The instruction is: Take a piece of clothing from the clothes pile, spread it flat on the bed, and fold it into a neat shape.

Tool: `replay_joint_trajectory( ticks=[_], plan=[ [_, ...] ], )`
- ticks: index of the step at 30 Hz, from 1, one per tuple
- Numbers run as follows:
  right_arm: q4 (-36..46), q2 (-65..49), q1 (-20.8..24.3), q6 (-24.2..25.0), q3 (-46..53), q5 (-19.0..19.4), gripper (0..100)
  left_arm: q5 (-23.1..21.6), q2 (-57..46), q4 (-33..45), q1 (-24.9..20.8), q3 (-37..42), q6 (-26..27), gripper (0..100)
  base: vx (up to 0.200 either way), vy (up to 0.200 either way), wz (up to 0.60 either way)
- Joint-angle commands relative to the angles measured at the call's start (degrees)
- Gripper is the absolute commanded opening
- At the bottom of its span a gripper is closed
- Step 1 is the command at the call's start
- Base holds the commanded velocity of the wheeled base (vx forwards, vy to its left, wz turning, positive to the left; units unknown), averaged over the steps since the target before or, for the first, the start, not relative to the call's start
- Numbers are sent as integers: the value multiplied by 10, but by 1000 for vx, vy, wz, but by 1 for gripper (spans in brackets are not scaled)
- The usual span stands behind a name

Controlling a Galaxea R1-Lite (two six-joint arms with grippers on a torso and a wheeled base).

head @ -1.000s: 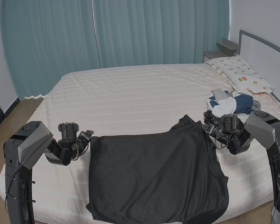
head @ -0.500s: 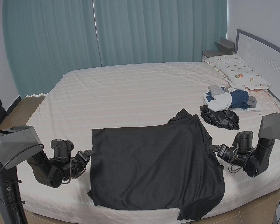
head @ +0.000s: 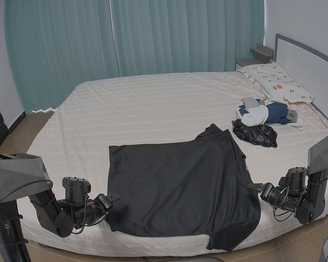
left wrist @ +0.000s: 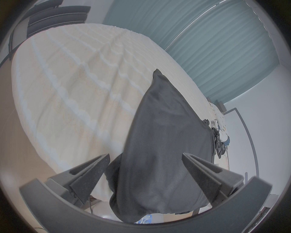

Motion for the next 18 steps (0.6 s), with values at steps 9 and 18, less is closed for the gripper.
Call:
replay_joint_trajectory(
  ticks=[9, 18],
  plan=[
    [-1, 0, 4, 0, 3, 1, 100, 18, 49, 1, -7, -50, 35, 100, 0, 0, 0],
    [-2, -1, 4, 0, 2, 9, 100, 75, 90, -1, -17, -79, 74, 0, 0, 0, 0]
  ],
)
